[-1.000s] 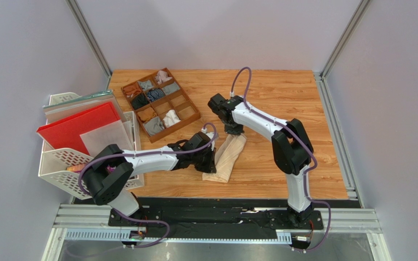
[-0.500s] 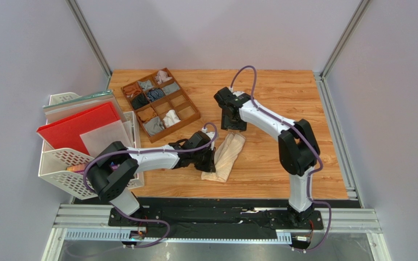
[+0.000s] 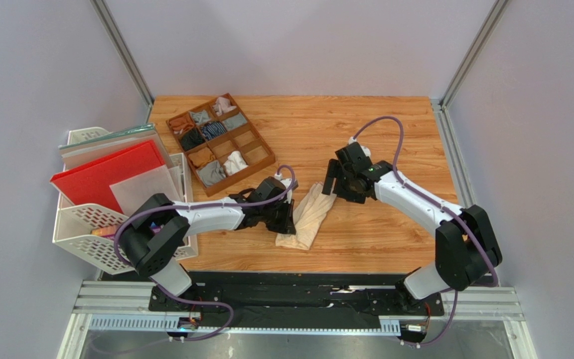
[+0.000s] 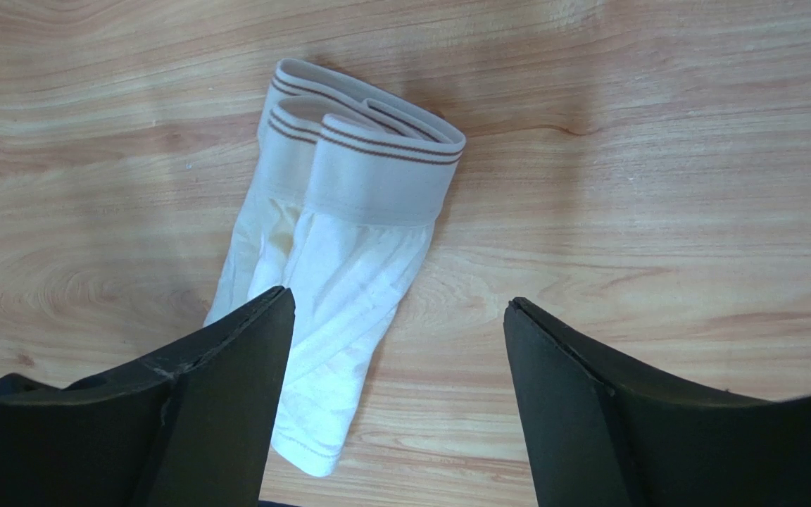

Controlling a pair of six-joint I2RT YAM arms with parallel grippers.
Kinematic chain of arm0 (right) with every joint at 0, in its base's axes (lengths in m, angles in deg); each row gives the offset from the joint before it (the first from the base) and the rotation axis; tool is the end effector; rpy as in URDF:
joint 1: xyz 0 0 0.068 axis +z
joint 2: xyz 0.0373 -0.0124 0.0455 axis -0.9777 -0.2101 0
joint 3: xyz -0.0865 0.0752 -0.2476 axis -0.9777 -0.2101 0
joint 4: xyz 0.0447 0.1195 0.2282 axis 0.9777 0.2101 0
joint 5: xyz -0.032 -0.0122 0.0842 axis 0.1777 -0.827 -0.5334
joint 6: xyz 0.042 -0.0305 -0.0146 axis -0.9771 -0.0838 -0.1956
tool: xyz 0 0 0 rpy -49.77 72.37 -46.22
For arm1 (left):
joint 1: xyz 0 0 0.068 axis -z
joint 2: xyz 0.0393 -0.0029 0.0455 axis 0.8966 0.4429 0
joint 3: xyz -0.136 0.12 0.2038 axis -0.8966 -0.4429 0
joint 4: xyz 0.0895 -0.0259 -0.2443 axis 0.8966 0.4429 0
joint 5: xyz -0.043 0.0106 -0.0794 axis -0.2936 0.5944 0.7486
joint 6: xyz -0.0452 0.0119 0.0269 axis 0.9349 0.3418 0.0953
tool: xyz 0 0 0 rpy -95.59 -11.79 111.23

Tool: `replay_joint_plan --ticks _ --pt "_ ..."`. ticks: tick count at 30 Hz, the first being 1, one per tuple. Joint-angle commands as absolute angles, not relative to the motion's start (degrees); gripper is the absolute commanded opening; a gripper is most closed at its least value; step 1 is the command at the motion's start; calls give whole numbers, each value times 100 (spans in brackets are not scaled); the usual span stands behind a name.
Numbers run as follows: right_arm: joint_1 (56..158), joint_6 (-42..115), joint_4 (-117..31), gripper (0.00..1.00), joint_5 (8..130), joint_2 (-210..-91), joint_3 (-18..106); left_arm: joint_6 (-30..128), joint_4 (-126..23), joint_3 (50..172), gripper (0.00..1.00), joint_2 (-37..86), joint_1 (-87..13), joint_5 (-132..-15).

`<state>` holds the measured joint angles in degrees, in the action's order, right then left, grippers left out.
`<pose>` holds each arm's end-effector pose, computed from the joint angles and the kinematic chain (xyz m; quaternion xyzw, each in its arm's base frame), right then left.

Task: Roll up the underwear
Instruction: Adjust the underwear at the center of the board.

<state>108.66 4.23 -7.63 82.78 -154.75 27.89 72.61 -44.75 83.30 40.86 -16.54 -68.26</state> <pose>0.2567 0.1486 0.2295 0.0840 0.9642 0.0985 0.2314 0.2018 -0.2297 0.1548 0.1324 0.9283 -0.3008 0.1736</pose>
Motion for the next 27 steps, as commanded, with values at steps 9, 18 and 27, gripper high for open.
replay_joint_plan --ticks 9,18,27 --pt "10126 157 -2433 55 7268 -15335 1868 7455 -4880 8203 0 4157 -1985 -6346" --pt "10011 184 -3022 52 6925 -15642 1578 7411 -4880 8141 0 4166 -2153 -6258" --pt "9906 140 -3330 53 6775 -16064 1639 7349 -4880 8123 0 4131 -2232 -6188"
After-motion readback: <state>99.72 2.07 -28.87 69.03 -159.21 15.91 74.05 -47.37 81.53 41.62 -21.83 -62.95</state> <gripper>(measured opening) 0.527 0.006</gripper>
